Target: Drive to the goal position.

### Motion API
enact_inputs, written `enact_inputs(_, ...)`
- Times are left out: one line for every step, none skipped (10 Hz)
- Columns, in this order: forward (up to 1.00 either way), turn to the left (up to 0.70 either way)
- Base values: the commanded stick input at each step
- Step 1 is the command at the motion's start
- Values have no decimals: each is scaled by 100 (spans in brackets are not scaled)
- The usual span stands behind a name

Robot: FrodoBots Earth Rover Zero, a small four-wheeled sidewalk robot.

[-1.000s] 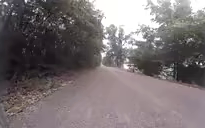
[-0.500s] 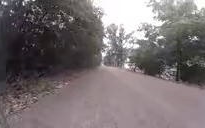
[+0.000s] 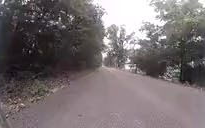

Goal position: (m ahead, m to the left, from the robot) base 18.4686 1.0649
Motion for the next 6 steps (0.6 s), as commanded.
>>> enact_inputs(70,0)
enact_inputs(70,0)
enact_inputs(70,0)
enact_inputs(70,0)
enact_inputs(70,0)
enact_inputs(70,0)
